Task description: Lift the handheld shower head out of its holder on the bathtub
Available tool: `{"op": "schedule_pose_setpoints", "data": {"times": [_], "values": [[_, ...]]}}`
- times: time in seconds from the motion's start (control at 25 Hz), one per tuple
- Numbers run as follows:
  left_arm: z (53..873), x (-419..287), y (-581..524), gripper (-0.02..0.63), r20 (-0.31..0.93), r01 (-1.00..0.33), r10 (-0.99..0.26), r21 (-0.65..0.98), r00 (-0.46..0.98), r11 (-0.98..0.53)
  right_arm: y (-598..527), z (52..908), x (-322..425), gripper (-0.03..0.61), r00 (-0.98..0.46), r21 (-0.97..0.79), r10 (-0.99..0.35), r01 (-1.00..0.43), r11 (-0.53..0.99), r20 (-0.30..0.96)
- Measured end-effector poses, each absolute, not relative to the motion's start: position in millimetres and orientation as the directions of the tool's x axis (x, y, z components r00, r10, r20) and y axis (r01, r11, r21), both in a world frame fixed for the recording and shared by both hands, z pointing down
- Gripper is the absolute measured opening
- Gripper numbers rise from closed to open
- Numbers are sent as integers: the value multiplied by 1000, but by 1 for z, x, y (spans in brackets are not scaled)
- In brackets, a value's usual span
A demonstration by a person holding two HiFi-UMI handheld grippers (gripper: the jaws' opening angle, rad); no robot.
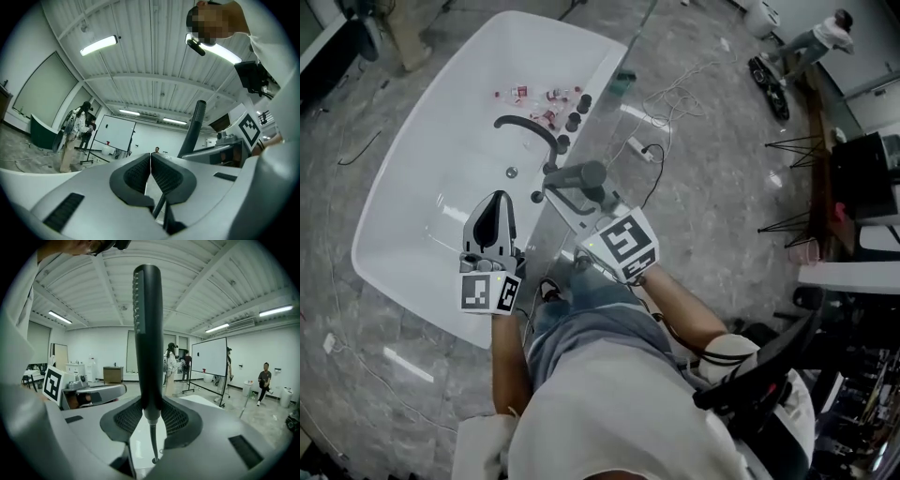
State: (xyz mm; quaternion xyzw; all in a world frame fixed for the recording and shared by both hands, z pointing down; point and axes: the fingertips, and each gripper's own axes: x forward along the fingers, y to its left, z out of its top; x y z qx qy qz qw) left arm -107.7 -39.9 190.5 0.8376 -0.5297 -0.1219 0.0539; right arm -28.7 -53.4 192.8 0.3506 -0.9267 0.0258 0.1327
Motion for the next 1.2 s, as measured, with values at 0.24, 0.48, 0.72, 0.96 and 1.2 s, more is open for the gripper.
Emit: {"op": "schedule_pose_setpoints", "data": {"times": [0.24,0.48,0.72,0.96,1.2], "values": [[149,-109,-33,18,-205,-865,-890,224,408,-448,-39,131,-29,132,-749,30,-637,-643,765,183],[132,-109,-21,18,-204,-872,-888,195,412,-449,-28,87,-29,132,-771,3,-626,-630,776,113],[123,-100,-8,18,-222,-860,-886,233,407,-454,-12,51,-17,132,-770,-19,-637,-638,770,44],[128,-95,6,18,-228,-861,-890,248,395,-445,-2,67,-9,132,-751,-40,-658,-660,750,49],[139,-94,7,18,-94,-897,-914,176,395,-406,7,84,-11,132,-746,-38,-659,-664,747,98]]}}
